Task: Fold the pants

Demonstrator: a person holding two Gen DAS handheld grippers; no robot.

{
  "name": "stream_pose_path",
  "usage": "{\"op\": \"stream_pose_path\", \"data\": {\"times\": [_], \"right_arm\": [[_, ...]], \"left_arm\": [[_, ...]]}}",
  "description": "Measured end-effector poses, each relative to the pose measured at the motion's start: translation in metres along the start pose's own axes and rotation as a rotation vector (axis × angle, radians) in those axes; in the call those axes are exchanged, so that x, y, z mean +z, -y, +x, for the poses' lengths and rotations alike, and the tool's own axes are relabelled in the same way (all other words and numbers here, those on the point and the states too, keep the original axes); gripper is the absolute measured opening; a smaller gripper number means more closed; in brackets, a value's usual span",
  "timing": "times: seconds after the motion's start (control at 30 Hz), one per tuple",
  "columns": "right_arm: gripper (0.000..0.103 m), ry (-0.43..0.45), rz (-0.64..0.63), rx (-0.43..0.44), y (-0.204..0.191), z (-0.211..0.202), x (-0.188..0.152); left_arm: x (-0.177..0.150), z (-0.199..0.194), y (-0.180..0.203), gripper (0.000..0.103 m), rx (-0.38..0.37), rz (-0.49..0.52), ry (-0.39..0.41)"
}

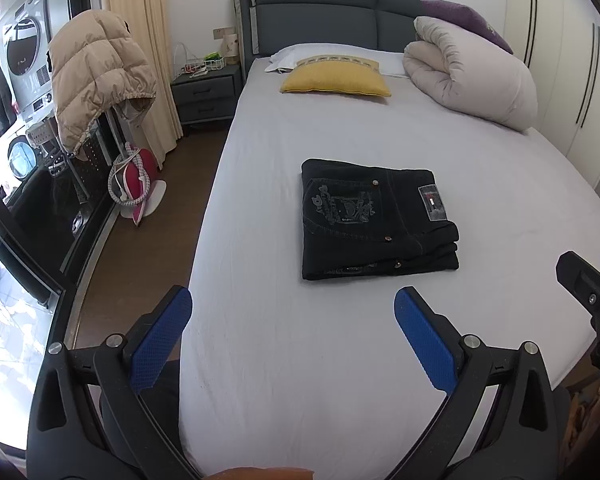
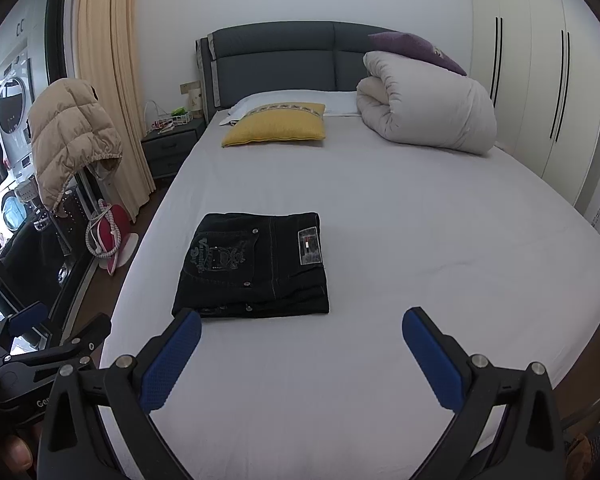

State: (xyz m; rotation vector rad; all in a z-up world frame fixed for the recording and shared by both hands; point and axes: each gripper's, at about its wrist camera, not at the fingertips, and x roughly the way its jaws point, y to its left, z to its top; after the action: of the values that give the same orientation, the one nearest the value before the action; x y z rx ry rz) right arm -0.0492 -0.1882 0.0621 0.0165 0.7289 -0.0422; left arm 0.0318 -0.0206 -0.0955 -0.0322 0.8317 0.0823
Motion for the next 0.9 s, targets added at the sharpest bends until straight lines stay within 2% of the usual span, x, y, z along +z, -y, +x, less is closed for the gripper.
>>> {"op": "stream_pose_path", "data": {"times": [0.9], "right_arm": [[0.103,-0.040,0.006,-0.012,0.003,0.010,-0.007]], "left_arm": [[0.000,0.018,-0.004,0.103,-0.003,-0.001,-0.039]]}}
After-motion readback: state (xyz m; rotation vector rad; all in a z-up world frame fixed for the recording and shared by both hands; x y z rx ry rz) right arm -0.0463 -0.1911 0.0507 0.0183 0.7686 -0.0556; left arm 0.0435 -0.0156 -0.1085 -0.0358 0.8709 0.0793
